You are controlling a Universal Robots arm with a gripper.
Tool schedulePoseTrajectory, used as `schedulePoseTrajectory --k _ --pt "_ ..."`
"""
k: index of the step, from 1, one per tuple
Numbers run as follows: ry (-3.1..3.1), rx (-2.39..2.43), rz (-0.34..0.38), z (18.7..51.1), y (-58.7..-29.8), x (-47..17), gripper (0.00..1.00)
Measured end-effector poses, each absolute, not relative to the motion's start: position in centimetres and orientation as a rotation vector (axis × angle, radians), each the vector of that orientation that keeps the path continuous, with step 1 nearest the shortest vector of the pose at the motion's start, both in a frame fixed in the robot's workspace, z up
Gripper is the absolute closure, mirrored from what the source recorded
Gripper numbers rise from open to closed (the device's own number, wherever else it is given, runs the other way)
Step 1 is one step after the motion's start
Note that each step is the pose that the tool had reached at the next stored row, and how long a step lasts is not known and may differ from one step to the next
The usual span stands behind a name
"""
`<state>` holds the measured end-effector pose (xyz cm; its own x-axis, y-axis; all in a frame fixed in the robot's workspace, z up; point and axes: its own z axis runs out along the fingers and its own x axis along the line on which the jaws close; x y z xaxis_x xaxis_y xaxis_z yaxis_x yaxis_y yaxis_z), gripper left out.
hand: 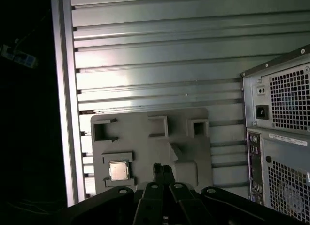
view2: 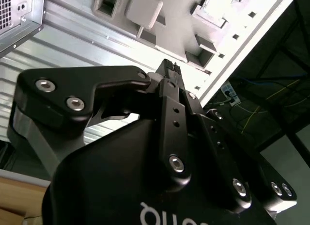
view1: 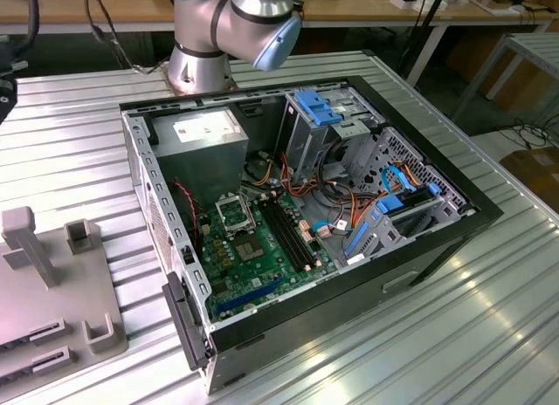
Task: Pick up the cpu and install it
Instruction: 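Reach for the cpu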
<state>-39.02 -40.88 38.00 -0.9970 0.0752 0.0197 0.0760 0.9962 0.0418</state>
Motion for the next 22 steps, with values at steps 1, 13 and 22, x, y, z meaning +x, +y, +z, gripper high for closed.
schedulePoseTrajectory --k 1,13,22 --pt "-3.121 -0.118 -0.066 37.99 -40.88 -39.26 0.89" --pt "-3.121 -0.118 -0.066 37.99 -40.87 -39.72 0.89" --pt "-3.121 -0.118 -0.067 37.99 -40.87 -40.19 0.89"
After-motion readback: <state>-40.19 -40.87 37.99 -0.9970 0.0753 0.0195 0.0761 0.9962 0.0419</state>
